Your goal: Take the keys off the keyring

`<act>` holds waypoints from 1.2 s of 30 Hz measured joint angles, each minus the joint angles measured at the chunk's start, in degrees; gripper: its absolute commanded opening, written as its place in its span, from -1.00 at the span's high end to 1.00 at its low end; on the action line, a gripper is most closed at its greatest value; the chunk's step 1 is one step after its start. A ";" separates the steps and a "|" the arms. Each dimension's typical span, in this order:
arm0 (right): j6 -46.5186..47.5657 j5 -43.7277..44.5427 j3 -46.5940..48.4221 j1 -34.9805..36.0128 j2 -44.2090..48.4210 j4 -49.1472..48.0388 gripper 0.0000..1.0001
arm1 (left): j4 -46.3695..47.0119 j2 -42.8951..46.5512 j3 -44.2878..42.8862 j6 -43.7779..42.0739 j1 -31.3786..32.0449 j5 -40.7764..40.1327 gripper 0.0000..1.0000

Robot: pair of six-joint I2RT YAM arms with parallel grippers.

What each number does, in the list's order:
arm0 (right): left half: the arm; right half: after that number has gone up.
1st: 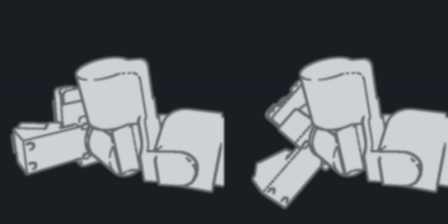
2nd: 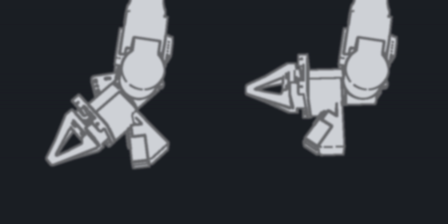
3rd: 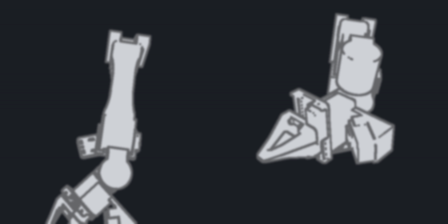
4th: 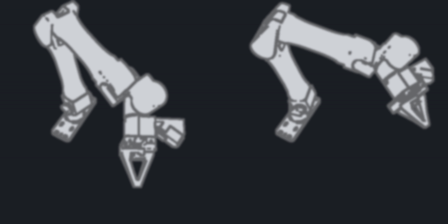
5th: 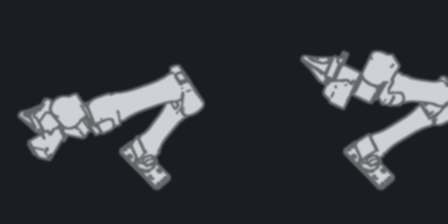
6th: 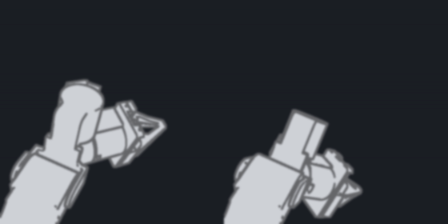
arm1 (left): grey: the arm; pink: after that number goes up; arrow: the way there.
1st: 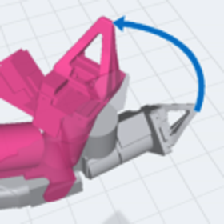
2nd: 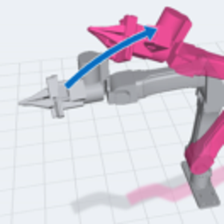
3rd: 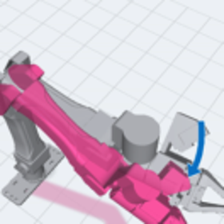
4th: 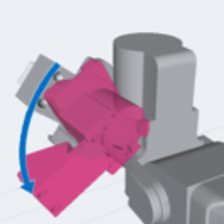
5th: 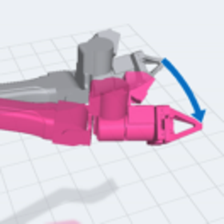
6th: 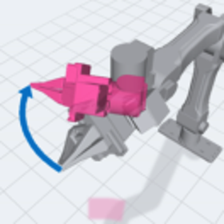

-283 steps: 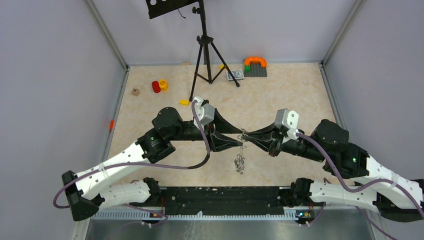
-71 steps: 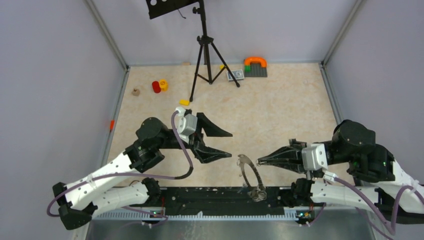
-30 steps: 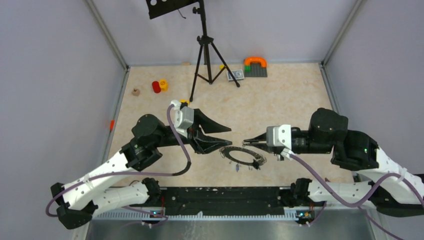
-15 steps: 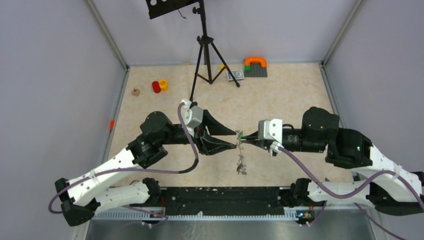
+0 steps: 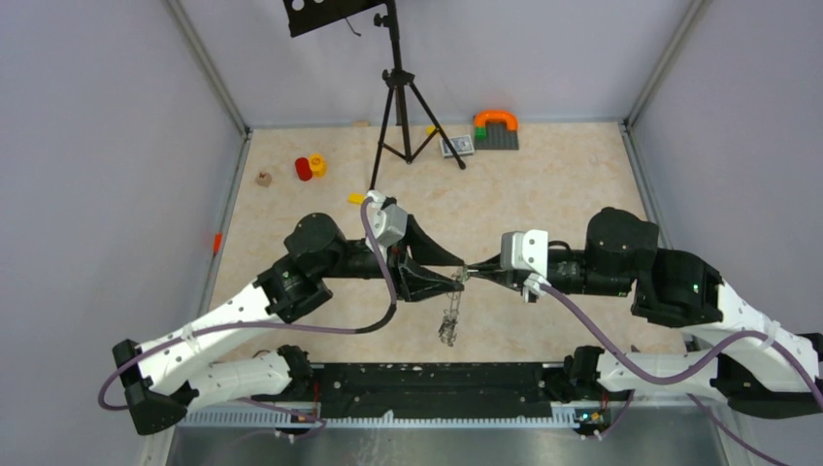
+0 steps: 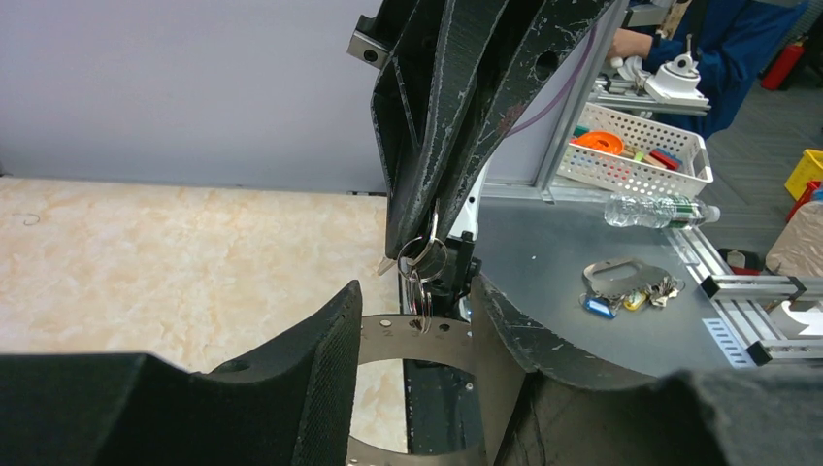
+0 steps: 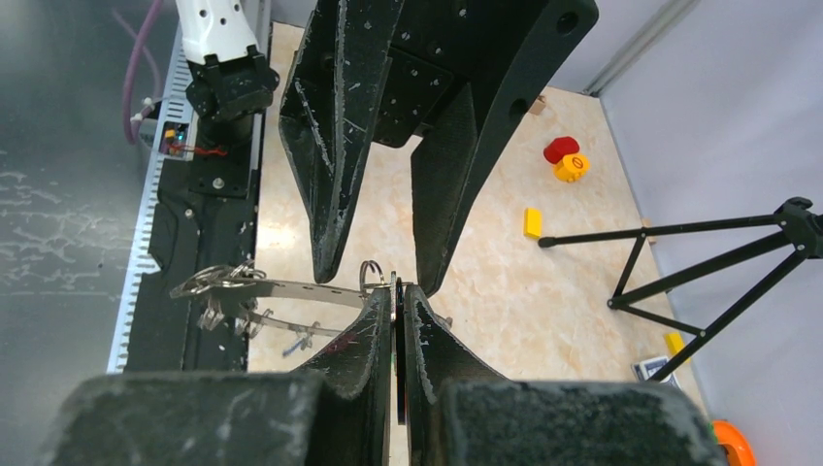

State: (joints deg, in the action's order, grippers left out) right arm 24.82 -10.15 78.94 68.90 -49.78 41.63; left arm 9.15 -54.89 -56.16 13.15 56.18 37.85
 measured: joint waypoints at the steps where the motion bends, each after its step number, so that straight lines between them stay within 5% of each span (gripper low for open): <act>1: -0.02 0.00 0.00 0.00 0.00 -0.02 1.00 | -0.17 -0.02 0.00 0.00 0.00 0.00 0.13; 14: -0.02 0.04 0.00 0.00 0.00 -0.02 1.00 | -0.68 -0.79 0.00 -0.22 0.02 0.28 1.00; 36: -3.30 0.98 -5.40 0.00 4.74 -2.82 1.00 | -4.07 1.20 -1.01 -1.42 0.17 -6.82 1.00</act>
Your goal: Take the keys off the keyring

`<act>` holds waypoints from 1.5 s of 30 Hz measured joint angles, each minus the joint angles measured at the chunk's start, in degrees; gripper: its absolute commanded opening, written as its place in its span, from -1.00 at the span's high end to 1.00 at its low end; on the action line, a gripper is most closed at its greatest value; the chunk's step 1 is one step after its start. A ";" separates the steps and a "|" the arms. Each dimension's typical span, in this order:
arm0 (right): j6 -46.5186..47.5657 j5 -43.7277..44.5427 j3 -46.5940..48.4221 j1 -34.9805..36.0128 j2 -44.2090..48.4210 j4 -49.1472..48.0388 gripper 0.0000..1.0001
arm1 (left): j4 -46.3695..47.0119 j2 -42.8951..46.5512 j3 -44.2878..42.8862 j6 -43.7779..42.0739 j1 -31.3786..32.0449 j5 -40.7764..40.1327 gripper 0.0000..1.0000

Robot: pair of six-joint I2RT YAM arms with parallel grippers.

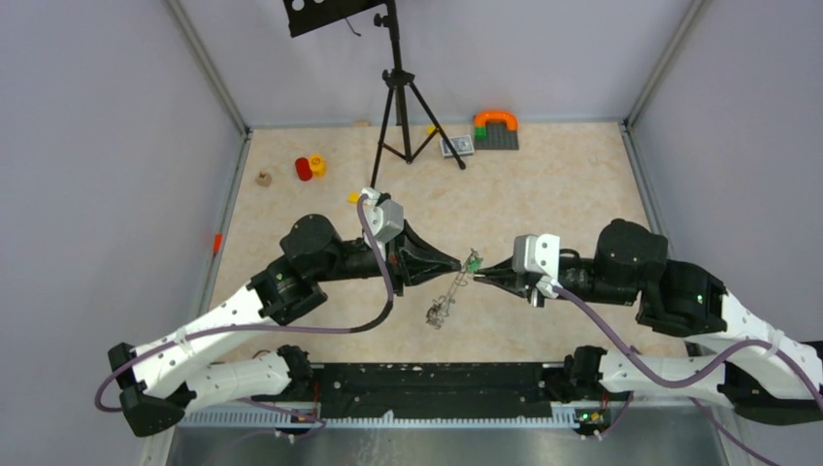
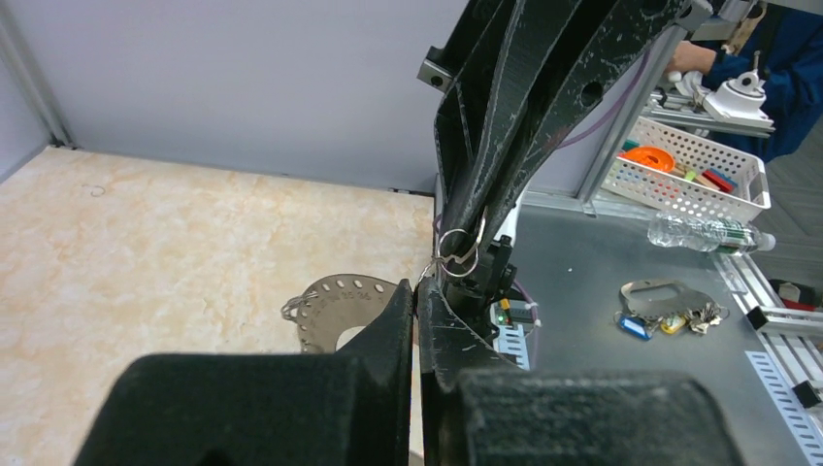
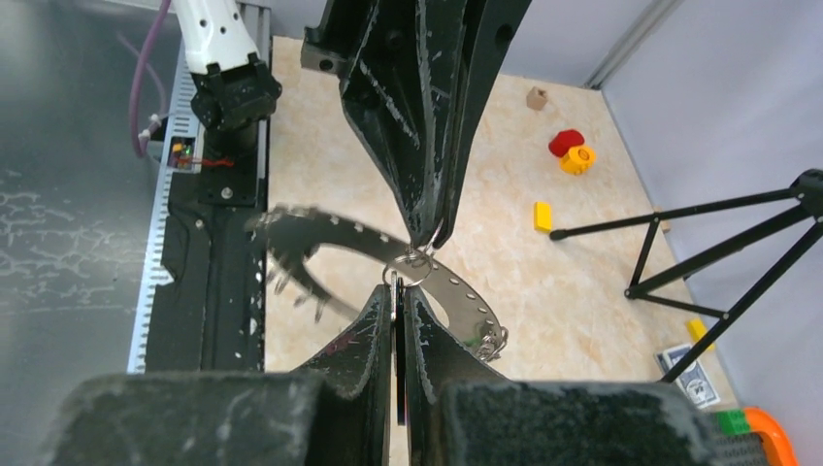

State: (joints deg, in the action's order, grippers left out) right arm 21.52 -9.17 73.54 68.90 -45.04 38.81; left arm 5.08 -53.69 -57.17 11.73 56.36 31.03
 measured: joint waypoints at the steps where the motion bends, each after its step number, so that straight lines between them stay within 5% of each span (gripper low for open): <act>1: -0.28 -0.02 -0.48 -0.02 0.17 -0.37 1.00 | 0.02 0.09 0.02 0.09 0.00 -0.48 1.00; 25: -4.39 0.50 -11.43 -0.02 1.77 -10.91 1.00 | 0.83 2.23 2.75 0.63 0.00 -3.67 1.00; 35: -5.25 1.57 -12.04 0.00 1.16 -11.30 0.17 | 1.79 2.69 3.19 0.66 0.00 -4.11 1.00; 45: -7.02 2.67 -13.27 0.00 6.19 -14.80 0.29 | 2.58 2.95 3.28 0.66 -0.04 -4.74 1.00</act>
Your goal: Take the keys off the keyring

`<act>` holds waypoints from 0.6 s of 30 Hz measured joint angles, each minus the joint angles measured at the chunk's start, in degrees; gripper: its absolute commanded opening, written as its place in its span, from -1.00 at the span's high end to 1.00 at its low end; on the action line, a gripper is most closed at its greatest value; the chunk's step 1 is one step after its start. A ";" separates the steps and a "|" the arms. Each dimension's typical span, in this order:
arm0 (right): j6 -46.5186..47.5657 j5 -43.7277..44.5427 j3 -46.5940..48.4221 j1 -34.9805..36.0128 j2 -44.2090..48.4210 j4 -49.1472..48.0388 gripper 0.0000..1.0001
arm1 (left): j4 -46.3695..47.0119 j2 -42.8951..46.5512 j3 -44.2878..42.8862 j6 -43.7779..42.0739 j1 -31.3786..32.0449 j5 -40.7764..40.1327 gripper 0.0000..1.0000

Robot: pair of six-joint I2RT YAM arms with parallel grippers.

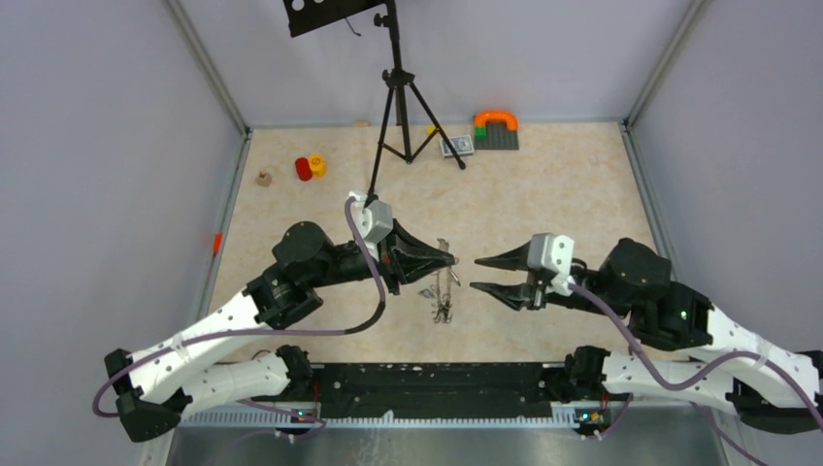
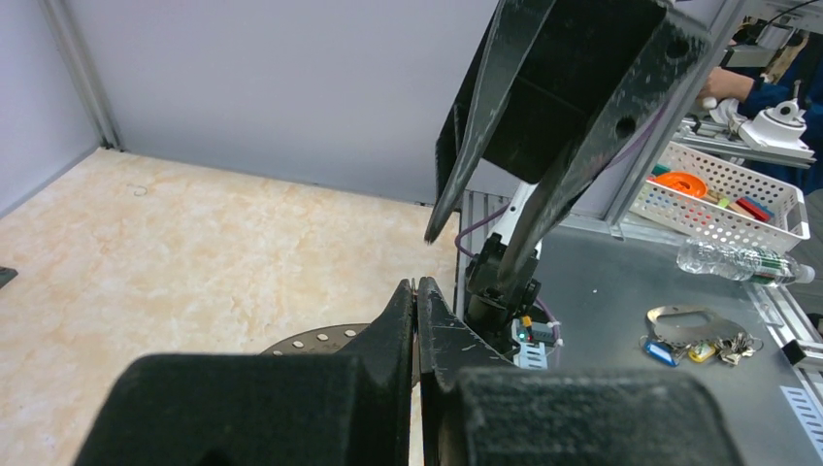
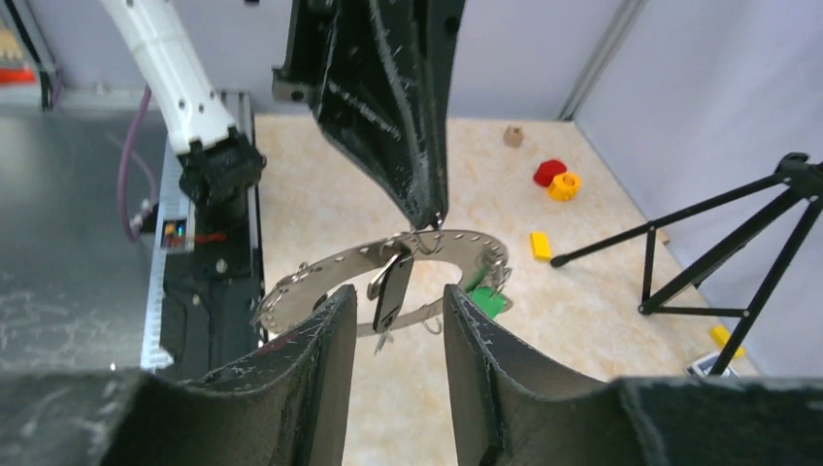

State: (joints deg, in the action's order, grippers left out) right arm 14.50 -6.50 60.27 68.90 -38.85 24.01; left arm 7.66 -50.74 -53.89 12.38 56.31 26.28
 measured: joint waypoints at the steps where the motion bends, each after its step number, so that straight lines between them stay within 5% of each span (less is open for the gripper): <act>1: -0.63 0.70 -0.85 0.00 1.07 -1.66 0.30 | 0.04 0.00 0.02 -0.02 -0.02 -0.02 1.00; 18: -9.92 8.17 -13.03 0.00 2.32 -22.16 0.24 | 0.17 0.00 0.13 0.00 -0.02 0.00 1.00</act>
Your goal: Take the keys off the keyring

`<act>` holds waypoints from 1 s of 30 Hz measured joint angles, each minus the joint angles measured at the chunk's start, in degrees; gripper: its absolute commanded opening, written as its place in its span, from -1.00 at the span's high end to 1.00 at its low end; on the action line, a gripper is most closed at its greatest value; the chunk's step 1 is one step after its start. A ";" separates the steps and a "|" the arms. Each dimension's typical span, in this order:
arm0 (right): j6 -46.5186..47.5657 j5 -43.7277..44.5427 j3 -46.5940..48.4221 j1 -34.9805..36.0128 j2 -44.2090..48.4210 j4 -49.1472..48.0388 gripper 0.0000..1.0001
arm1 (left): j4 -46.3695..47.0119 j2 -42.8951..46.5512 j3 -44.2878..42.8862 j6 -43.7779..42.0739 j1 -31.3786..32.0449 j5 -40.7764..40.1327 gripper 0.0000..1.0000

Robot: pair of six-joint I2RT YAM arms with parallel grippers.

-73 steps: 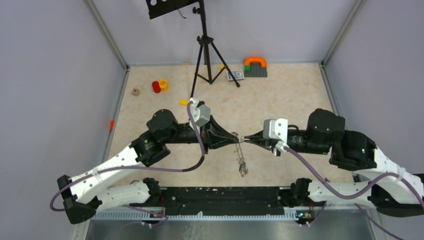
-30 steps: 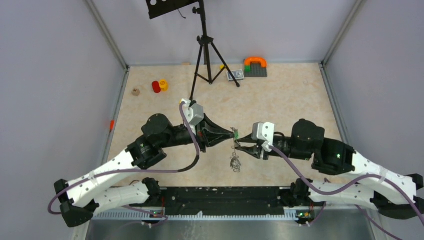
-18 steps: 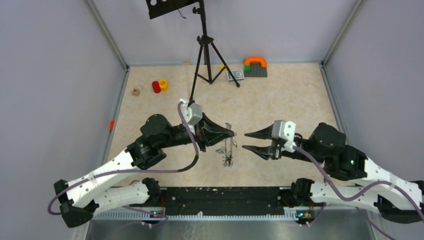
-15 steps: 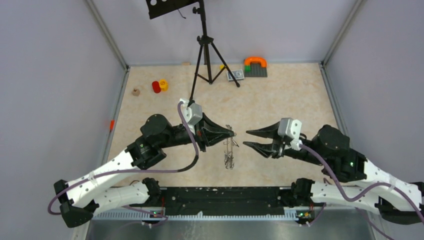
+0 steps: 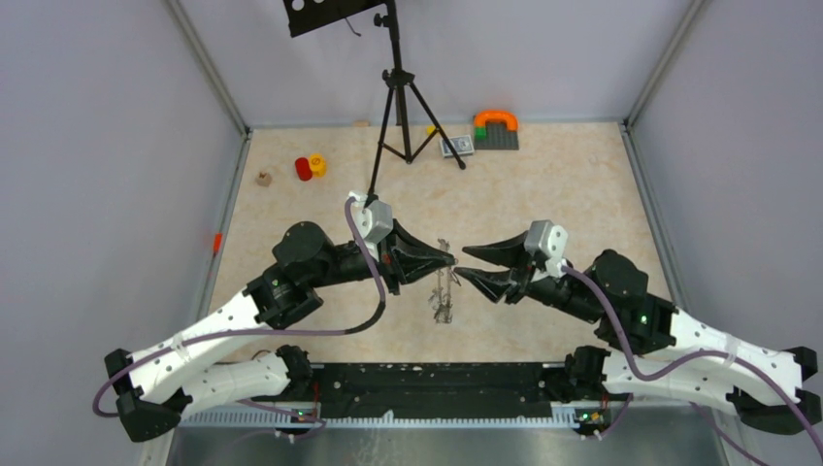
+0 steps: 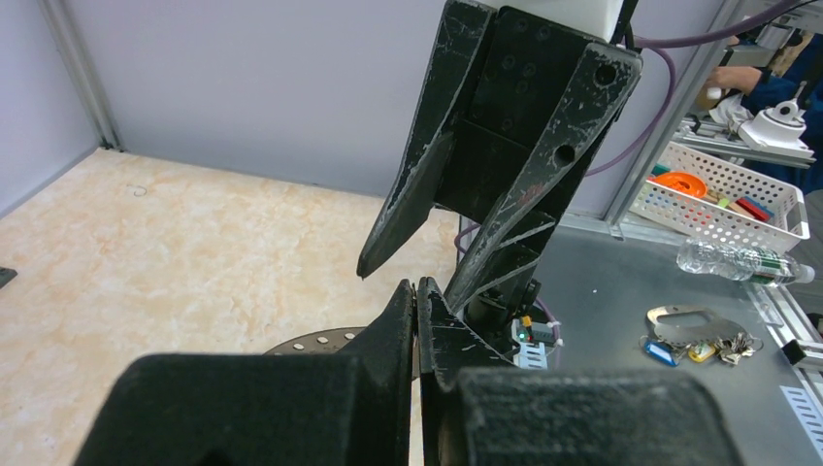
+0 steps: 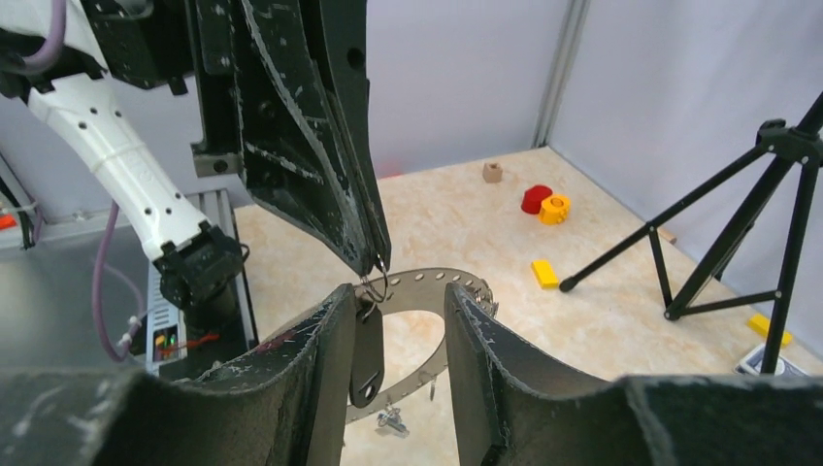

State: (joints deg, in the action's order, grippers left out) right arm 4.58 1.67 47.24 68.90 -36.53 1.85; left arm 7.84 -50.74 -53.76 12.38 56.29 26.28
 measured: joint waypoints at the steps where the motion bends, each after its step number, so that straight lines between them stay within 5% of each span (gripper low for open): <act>1: -0.20 -0.02 0.00 0.00 0.00 -0.59 0.25 | 0.00 0.00 0.00 0.00 0.02 0.02 1.00; 17: -0.74 -3.39 0.00 0.00 -1.42 -3.41 0.38 | 0.15 0.00 0.00 0.00 0.00 0.85 1.00; 30: -0.68 -3.74 0.00 0.00 -1.86 -2.75 1.00 | 0.50 0.44 0.00 0.00 -0.04 0.96 1.00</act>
State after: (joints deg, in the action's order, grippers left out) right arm 3.90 -2.07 47.24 68.90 -38.39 -0.91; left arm 8.34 -50.30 -53.76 12.38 56.25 27.24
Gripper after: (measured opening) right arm 0.053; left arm 0.002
